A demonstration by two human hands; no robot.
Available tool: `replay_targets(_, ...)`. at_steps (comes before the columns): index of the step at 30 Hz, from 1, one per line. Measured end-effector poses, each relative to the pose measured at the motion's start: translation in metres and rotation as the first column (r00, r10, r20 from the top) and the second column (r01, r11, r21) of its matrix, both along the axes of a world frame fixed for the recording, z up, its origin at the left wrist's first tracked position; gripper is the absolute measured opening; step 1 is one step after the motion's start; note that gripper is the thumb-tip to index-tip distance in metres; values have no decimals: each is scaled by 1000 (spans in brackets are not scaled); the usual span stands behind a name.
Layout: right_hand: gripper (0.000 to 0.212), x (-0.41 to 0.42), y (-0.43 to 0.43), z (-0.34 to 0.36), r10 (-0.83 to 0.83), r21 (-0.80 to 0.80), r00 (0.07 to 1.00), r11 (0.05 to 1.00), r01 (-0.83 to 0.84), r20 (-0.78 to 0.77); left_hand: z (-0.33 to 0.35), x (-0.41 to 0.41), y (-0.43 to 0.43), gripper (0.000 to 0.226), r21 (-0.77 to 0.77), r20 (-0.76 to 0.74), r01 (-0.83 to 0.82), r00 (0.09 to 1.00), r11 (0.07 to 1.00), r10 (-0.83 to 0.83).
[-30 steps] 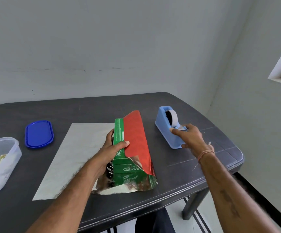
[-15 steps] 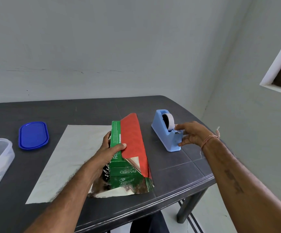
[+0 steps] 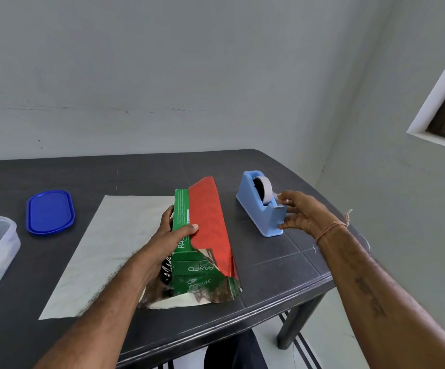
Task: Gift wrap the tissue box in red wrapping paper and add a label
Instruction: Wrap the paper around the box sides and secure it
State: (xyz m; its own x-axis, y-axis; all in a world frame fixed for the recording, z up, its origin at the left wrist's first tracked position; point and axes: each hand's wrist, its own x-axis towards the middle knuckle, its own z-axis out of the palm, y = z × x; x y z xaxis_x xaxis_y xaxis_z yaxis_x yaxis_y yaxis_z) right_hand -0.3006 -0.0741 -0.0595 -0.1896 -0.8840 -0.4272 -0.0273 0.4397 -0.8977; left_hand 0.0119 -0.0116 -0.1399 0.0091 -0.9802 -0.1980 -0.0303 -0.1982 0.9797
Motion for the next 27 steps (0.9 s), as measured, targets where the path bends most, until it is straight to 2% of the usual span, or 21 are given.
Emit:
replay_targets(4,14,-1,7,-6,-15,-31,999,999,16,30,-1,0,0,88,6,2,-7,1000,1000,7)
replay_targets(13,14,-6,9,-22,-33,-57,994,998,40,104,2,-1,1,87,9,15,-2,1000,1000,2)
replay_targets(18,21,-11,13,-34,-24,-104,991,994,38,134,2,0,1,90,21,29,4,1000,1000,-5)
replay_targets(21,44,-12,19,-44,-50,-121,986,990,70,162,2,0,0,90,24,36,2,999,1000,-3)
replay_targets(22,46,-11,21,-46,-60,-129,985,988,82,165,2,0,0,90,27,35,1,999,1000,-2)
replay_targets(27,20,-2,31,-48,-131,-185,990,973,140,60,2,0,2,102,32,24,-10,1000,999,9)
